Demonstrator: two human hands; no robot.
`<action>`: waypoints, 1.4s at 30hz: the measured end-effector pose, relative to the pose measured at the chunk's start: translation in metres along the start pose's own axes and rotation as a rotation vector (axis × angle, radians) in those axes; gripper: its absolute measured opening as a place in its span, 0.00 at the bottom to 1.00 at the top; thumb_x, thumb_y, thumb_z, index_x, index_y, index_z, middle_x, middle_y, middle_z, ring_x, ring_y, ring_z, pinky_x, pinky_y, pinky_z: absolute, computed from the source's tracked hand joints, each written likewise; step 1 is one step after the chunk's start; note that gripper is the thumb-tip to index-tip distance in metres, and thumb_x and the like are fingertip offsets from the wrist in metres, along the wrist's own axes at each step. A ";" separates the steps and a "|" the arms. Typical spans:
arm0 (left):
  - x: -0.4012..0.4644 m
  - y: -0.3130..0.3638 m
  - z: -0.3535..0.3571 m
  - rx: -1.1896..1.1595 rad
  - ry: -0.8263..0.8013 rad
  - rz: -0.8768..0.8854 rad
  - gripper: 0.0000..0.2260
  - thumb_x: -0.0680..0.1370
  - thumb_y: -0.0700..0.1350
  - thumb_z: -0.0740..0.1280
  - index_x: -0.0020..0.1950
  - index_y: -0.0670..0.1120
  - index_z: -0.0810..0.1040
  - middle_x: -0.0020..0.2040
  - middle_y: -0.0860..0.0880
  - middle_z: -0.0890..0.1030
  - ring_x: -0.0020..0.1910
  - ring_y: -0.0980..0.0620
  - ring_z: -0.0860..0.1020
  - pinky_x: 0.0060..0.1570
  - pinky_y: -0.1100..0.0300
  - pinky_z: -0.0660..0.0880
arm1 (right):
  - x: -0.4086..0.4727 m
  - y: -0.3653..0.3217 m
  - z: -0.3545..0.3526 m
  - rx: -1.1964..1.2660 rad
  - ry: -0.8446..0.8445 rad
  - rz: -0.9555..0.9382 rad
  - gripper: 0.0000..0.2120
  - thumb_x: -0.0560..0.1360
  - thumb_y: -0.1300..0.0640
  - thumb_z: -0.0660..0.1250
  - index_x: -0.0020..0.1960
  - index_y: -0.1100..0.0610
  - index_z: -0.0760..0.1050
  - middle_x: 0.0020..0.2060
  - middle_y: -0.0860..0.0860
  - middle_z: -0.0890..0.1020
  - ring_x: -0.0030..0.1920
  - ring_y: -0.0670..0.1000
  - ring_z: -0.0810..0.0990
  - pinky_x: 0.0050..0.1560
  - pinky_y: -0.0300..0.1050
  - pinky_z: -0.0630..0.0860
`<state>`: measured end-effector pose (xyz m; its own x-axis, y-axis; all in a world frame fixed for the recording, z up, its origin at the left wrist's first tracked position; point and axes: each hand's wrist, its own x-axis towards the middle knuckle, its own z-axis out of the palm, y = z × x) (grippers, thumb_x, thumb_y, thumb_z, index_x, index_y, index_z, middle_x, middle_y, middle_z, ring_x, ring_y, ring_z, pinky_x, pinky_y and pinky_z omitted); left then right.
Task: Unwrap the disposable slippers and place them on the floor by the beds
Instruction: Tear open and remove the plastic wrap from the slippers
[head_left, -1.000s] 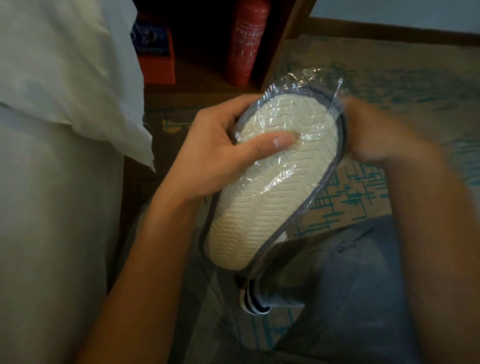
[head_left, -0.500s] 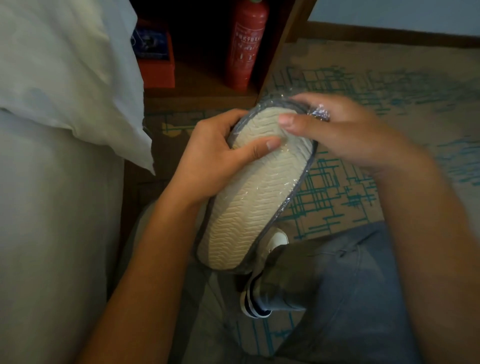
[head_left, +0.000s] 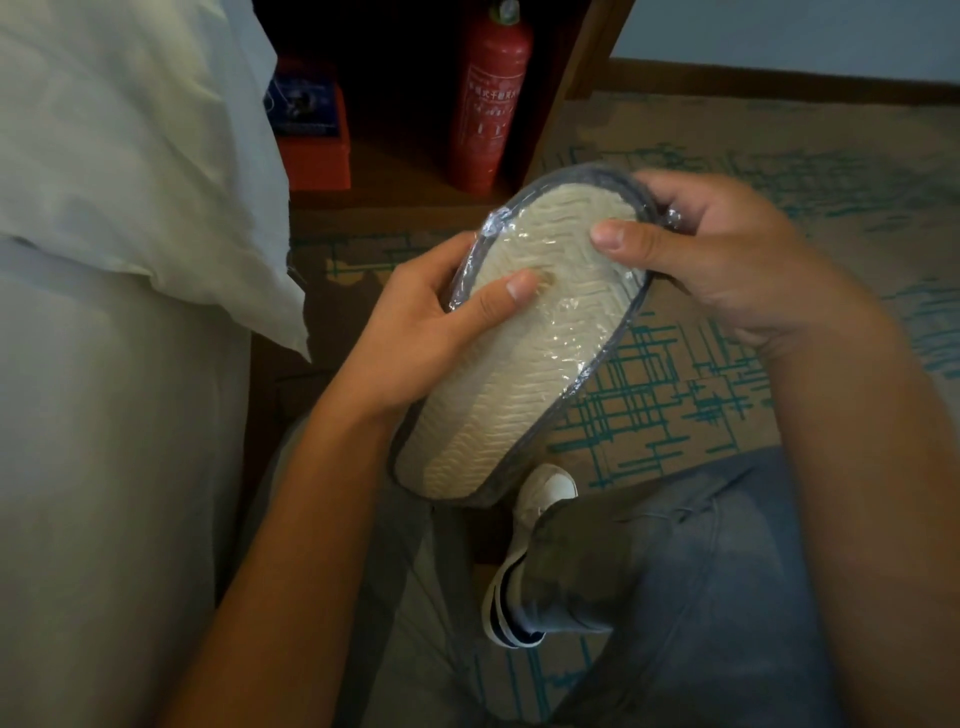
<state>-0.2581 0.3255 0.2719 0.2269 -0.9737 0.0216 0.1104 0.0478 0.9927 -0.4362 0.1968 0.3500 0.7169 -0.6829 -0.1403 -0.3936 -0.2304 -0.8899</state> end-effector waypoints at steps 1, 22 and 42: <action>0.000 0.000 0.000 -0.022 0.001 -0.003 0.18 0.76 0.48 0.72 0.64 0.43 0.79 0.58 0.45 0.84 0.56 0.48 0.84 0.54 0.56 0.82 | 0.001 0.001 0.000 0.024 -0.002 -0.003 0.16 0.71 0.46 0.73 0.58 0.48 0.82 0.53 0.46 0.87 0.58 0.47 0.85 0.64 0.50 0.77; 0.003 0.008 0.013 -0.190 0.260 -0.171 0.09 0.81 0.44 0.67 0.60 0.45 0.82 0.53 0.45 0.87 0.52 0.47 0.85 0.56 0.49 0.82 | 0.006 0.020 0.030 -0.340 0.571 -0.343 0.05 0.75 0.60 0.72 0.49 0.53 0.86 0.53 0.49 0.85 0.55 0.42 0.82 0.53 0.34 0.76; 0.005 -0.003 0.014 -0.311 0.641 -0.228 0.17 0.79 0.55 0.70 0.61 0.45 0.81 0.54 0.48 0.86 0.54 0.50 0.85 0.59 0.46 0.81 | 0.004 0.006 0.063 -0.582 0.112 -0.066 0.02 0.73 0.51 0.75 0.45 0.45 0.83 0.78 0.44 0.66 0.76 0.47 0.65 0.74 0.47 0.61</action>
<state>-0.2703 0.3171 0.2707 0.6751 -0.6504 -0.3481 0.4690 0.0142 0.8831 -0.3993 0.2368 0.3171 0.6979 -0.7160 -0.0184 -0.6239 -0.5951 -0.5065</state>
